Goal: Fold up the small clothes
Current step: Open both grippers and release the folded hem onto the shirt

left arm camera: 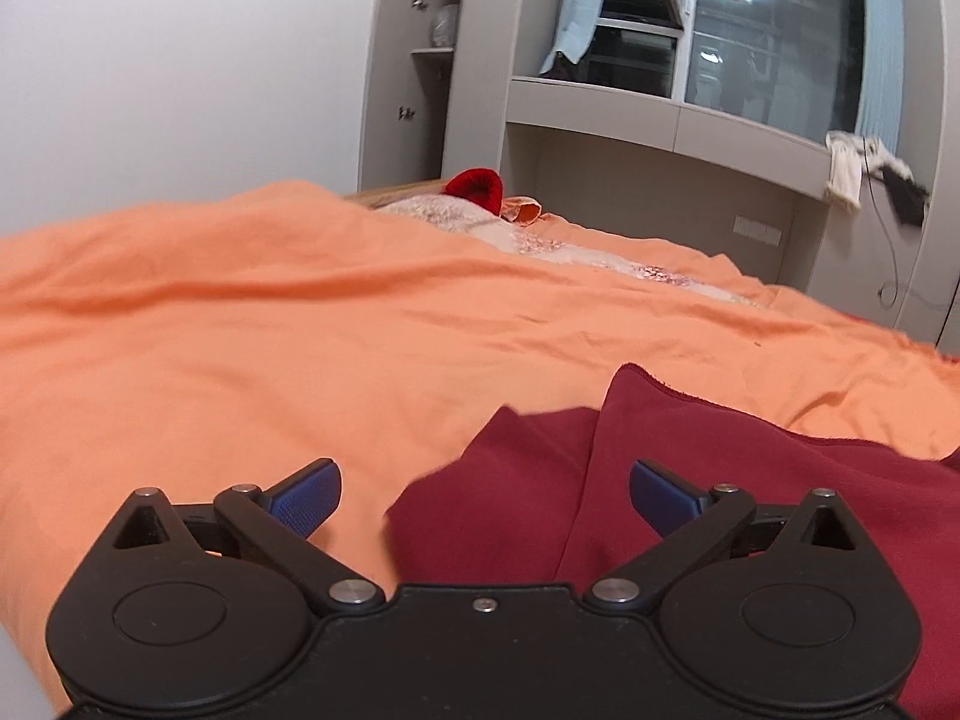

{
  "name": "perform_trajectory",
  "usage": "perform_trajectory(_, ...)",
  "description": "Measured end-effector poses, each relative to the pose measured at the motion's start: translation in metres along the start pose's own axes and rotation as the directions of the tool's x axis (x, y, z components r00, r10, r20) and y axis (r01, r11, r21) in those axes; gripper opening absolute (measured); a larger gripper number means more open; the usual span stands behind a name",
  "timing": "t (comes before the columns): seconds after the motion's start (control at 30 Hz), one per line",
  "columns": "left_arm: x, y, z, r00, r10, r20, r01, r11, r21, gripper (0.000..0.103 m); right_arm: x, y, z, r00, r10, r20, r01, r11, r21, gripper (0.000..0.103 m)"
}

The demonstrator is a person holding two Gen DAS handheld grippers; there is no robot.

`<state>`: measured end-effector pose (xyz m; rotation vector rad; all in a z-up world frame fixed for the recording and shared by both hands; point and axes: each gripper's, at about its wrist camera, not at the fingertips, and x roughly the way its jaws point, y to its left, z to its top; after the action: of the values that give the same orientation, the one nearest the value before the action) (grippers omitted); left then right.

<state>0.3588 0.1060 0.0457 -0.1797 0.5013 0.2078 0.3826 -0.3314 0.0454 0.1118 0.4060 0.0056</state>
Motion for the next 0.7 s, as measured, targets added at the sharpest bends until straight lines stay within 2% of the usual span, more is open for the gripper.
perform_trajectory(0.2, -0.009, 0.025, -0.017, 0.998, -0.054, -0.044, 0.05, 0.994, -0.098, 0.102, -0.045, 0.031, -0.005, 0.996, 0.054, 0.075, -0.054, 0.999, -0.007, 0.103)
perform_trajectory(0.43, -0.003, 0.033, -0.022, 0.989, -0.128, -0.071, 0.116, 0.981, -0.158, 0.102, -0.058, 0.103, -0.04, 0.992, 0.115, 0.051, -0.105, 0.981, -0.161, 0.103)
perform_trajectory(0.53, 0.002, 0.029, -0.024, 0.989, -0.123, -0.083, 0.11, 0.983, -0.146, 0.102, -0.059, 0.135, -0.054, 0.99, 0.136, 0.045, -0.122, 0.965, -0.231, 0.103)
perform_trajectory(0.7, 0.012, 0.017, -0.029, 0.992, -0.081, -0.099, 0.074, 0.995, -0.071, 0.102, -0.059, 0.17, -0.072, 0.981, 0.19, 0.036, -0.171, 0.94, -0.295, 0.103)
